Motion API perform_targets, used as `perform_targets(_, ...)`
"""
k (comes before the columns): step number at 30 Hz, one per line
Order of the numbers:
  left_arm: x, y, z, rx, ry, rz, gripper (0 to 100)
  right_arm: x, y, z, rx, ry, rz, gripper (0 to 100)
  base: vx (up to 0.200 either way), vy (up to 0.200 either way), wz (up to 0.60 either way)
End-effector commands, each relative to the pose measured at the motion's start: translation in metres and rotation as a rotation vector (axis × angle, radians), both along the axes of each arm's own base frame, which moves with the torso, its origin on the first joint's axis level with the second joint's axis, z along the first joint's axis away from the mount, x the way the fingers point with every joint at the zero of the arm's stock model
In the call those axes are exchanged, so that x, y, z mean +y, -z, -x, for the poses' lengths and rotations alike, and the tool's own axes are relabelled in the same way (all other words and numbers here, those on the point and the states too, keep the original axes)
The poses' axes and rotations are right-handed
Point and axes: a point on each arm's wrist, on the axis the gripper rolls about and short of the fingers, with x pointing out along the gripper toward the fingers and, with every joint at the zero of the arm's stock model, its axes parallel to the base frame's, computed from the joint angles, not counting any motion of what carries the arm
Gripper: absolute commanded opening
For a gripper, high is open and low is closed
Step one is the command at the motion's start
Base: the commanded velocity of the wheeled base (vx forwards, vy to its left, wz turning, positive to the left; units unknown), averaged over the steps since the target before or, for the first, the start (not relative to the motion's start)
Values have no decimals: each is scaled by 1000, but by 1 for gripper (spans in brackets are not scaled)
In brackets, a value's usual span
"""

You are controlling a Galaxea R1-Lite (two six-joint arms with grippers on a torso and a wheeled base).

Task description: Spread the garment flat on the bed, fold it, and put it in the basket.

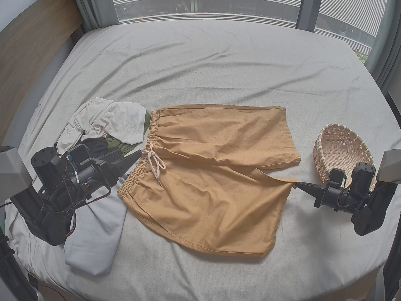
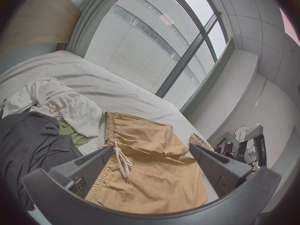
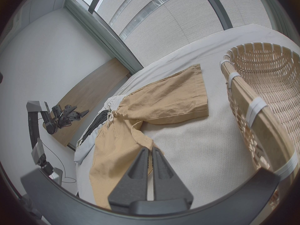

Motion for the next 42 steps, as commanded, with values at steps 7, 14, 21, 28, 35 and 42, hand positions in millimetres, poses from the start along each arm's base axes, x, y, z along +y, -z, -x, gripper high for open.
perform_targets(7, 0, 1, 0, 1, 0, 0, 100, -3, -3, -14, 4, 20, -35, 0, 0, 0, 0)
perform_targets(14, -2, 1, 0, 3, 6, 0, 100, -2, 7, -23, 13, 23, -40, 0, 0, 0, 0)
perform_targets(21, -2, 1, 0, 1, 6, 0, 100, -5, 7, -31, -6, 54, -35, 0, 0, 0, 0)
perform_targets(28, -2, 1, 0, 1, 6, 0, 100, -4, 6, -33, -15, 53, -35, 0, 0, 0, 0)
perform_targets(35, -2, 1, 0, 1, 6, 0, 100, -1, 5, -33, -18, 45, -35, 100, 0, 0, 0)
perform_targets(42, -1, 0, 0, -3, 3, 1, 100, 16, -14, -15, -56, -6, -36, 100, 0, 0, 0)
